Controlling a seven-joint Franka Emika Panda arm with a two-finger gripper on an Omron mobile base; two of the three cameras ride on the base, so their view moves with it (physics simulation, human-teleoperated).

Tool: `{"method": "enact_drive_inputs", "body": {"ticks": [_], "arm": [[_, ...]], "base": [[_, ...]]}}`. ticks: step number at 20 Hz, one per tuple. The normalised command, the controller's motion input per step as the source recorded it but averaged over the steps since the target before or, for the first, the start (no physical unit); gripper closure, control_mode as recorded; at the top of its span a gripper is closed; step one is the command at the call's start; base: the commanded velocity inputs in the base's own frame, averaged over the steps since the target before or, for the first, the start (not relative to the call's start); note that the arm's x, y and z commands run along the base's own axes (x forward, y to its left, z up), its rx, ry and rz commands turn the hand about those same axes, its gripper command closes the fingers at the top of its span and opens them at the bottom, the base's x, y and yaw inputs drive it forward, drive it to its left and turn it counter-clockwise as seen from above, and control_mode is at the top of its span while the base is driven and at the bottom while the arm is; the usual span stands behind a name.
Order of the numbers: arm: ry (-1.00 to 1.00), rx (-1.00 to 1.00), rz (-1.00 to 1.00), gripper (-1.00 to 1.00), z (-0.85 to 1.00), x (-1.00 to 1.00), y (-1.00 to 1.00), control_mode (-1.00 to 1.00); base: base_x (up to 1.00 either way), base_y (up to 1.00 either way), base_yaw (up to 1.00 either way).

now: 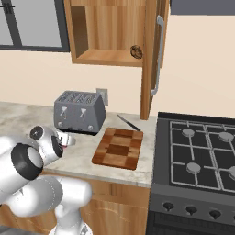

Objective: Pick the bread, place it on the cutting board, pick the jam, place it on the counter, and close the cabinet.

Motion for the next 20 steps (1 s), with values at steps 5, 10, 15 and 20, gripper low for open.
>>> {"method": "enact_drive_inputs", "body": {"ticks": [5,10,15,20], "arm": [[0.0,0.0,0.0,1.0,-0.2,0.0,0.0,-1.0],[0.0,0.0,0.0,1.0,-0.17,0.0,0.0,-1.0],[0.0,0.0,0.0,1.0,-0.13,0.0,0.0,-1.0],[0.0,0.0,0.0,1.0,-0.15,0.0,0.0,-1.0]], "base": [[0.0,0.0,0.0],[0.0,0.0,0.0],[0.0,0.0,0.0],[0.0,0.0,0.0]]}}
